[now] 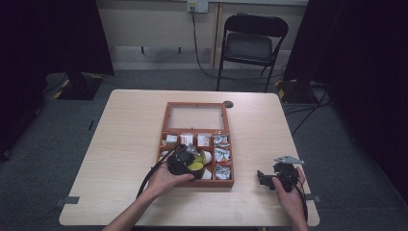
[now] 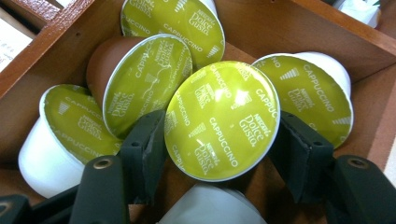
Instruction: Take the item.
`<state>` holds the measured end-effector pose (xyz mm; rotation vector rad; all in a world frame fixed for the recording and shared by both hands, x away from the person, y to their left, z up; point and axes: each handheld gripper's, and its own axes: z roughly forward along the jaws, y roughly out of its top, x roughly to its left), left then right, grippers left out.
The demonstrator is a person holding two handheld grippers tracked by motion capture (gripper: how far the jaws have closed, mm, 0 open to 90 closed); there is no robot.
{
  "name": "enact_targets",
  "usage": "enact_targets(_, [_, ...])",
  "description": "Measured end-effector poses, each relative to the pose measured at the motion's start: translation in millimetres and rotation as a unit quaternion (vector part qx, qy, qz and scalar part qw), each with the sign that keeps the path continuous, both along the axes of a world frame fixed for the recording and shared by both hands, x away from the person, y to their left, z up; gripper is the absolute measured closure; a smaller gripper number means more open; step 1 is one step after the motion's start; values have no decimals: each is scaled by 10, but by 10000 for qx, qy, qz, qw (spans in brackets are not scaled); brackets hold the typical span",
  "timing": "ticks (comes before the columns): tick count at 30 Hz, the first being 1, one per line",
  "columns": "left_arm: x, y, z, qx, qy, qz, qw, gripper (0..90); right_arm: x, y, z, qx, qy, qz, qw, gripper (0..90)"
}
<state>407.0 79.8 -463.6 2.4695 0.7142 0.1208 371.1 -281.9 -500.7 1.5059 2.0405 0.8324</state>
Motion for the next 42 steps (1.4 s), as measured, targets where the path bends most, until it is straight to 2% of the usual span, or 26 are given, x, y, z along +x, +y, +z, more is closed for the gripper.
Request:
enact_targets(7, [-7, 9, 4, -67, -26, 3, 10000, 388, 1, 0, 0, -1, -1, 2, 10000, 0])
enact_targets(12, [9, 65, 18, -338, 18, 89, 9994, 388, 0, 0, 0, 2, 0, 0, 10000, 0])
enact_targets(15, [8, 74, 19, -404, 43, 85, 9991, 388, 1, 0, 0, 0, -1, 1, 10000, 0])
enact_targets(21, [23, 158, 38, -751, 133, 185, 9969, 388, 0, 0, 0, 2, 0, 1, 10000, 0])
enact_targets(42, [12, 212, 152, -936, -79, 110, 9955, 388, 1, 0, 0, 1, 1, 2, 10000, 0])
